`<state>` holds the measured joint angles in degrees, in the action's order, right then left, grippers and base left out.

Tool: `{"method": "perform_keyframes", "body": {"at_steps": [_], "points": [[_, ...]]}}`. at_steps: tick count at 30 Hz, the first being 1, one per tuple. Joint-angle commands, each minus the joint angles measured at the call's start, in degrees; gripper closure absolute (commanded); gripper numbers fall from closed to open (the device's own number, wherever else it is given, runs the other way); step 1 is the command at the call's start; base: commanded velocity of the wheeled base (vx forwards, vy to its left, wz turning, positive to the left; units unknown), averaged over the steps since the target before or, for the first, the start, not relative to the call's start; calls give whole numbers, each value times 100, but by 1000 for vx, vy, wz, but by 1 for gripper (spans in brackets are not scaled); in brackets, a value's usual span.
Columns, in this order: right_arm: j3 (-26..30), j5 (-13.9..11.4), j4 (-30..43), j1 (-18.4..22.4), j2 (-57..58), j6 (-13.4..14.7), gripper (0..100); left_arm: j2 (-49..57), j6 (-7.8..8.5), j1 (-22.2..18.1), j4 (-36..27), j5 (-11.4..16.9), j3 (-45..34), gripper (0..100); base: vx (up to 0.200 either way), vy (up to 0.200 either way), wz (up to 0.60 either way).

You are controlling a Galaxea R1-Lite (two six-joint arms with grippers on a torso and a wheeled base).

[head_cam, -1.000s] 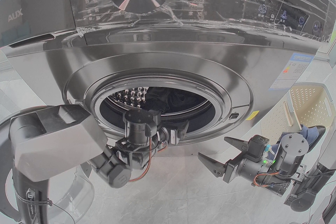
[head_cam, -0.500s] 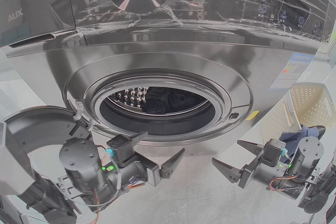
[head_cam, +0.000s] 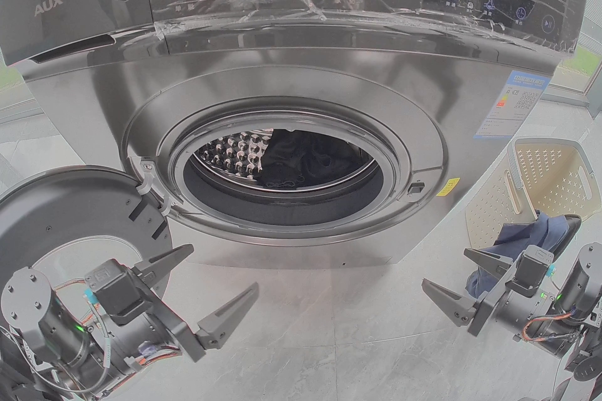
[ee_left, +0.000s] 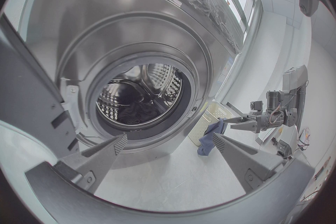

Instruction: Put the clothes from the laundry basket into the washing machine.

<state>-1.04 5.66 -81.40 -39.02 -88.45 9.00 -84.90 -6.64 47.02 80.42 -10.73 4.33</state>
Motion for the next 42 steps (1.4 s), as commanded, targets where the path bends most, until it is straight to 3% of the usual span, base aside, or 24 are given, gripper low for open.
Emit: {"method": "perform_keyframes", "body": {"at_steps": [1,9,17,19,21,24,29,31,32,36,37,39,42], "points": [[104,173,810,132,1050,58,0,632,-30,-360,-27,18,-433,0,-200,0,0],[104,173,2348,431,2289,76,0,1652,-127,-650,-861,27,-433,0,-125,0,0],[104,173,3666,1019,3739,23,0,3471,-83,-1230,-3032,80,-433,0,-125,0,0],[104,173,3771,1125,3906,23,0,3682,-100,-1283,-3208,80,-433,0,-200,0,0],[104,164,4255,1520,4477,14,0,4350,-118,-1432,-3806,106,-433,0,-100,0,0],[104,155,4817,1784,5093,-21,0,4886,-100,-1670,-4263,141,-433,0,-67,0,0],[104,94,5819,2329,6402,-73,0,6011,-118,-2153,-5247,501,-433,0,-120,0,0],[104,85,5872,2373,6464,-73,0,6081,-127,-2179,-5309,519,-433,0,-200,0,0],[104,67,6268,2601,6965,-109,0,6626,-135,-2478,-5836,686,-433,0,0,0,0],[104,-12,6918,2883,7633,-126,0,7611,-179,-2830,-6706,1082,-433,0,0,0,0],[104,-56,7208,3015,7905,-135,0,7953,-267,-3023,-7040,1240,-433,0,0,0,0],[104,-82,7753,3296,8292,-197,0,8120,-329,-3155,-7427,1187,-433,0,0,0,0],[104,-12,7814,3507,8362,-232,0,8094,-364,-3173,-7497,739,-433,0,0,-67,0]]}}
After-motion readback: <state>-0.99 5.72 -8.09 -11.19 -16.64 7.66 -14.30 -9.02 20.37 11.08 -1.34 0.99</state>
